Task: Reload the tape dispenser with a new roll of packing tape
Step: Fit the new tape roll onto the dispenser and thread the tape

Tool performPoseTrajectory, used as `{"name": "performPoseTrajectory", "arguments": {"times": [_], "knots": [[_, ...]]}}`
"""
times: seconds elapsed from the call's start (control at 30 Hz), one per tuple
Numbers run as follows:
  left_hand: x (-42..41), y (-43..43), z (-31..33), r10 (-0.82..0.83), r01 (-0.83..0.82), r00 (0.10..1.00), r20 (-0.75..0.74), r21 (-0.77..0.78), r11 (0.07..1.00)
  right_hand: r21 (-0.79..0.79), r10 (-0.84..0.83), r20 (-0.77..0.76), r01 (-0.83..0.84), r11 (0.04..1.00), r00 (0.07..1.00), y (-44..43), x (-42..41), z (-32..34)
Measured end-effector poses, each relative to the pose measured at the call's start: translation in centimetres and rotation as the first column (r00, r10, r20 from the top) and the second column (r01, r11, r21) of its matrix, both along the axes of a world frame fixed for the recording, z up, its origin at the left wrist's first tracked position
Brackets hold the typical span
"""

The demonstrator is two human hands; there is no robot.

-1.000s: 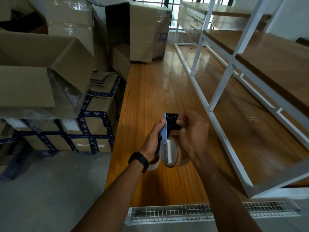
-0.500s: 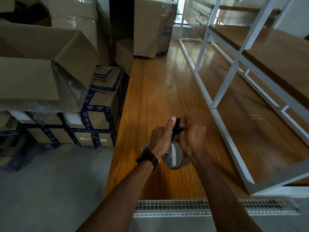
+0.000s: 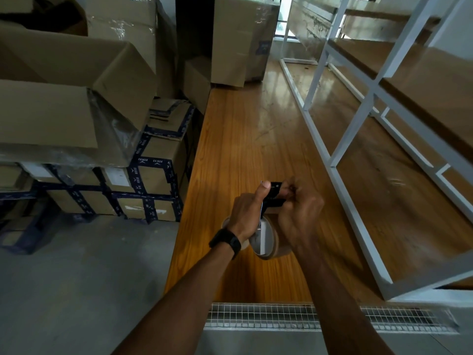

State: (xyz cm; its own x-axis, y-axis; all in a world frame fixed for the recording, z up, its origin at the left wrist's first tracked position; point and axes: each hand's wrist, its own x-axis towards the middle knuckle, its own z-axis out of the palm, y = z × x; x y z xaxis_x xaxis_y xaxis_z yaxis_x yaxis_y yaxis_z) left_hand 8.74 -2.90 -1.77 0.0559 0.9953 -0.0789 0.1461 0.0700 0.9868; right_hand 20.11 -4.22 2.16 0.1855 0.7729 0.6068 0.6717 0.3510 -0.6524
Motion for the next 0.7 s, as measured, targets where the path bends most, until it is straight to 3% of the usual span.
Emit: {"name": "performPoseTrajectory", "arguments": {"times": [0.07, 0.13, 0.27, 0.5, 0.7], "knots": [[-0.4, 0.1, 0.5, -0.007, 0.007, 1.0, 0.014, 0.015, 1.0, -0.003, -0.019, -0.116, 0.019, 1.0, 0.993, -0.4, -0.5, 1.1], [-0.6, 0.2, 1.1, -0.026, 0.025, 1.0, 0.013, 0.035, 0.999, 0.011, -0.006, -0.141, 0.008, 1.0, 0.99, -0.6, -0.8, 1.6], [-0.8, 0.0, 2.0, -0.054, 0.053, 0.998, 0.025, 0.044, 0.998, 0.083, 0.007, -0.106, 0.002, 0.997, 0.994, -1.1, -1.0, 1.9], [-1.1, -0.3, 3.0, -0.138, 0.143, 0.981, 0.134, -0.033, 0.989, 0.183, 0.071, -0.175, -0.038, 0.982, 0.982, -1.3, -1.0, 2.4], [-1.0, -0.9, 3.5, -0.113, 0.13, 0.983, 0.143, -0.118, 0.984, 0.269, 0.109, -0.117, -0.074, 0.96, 0.987, -1.5, -0.5, 1.9]]}}
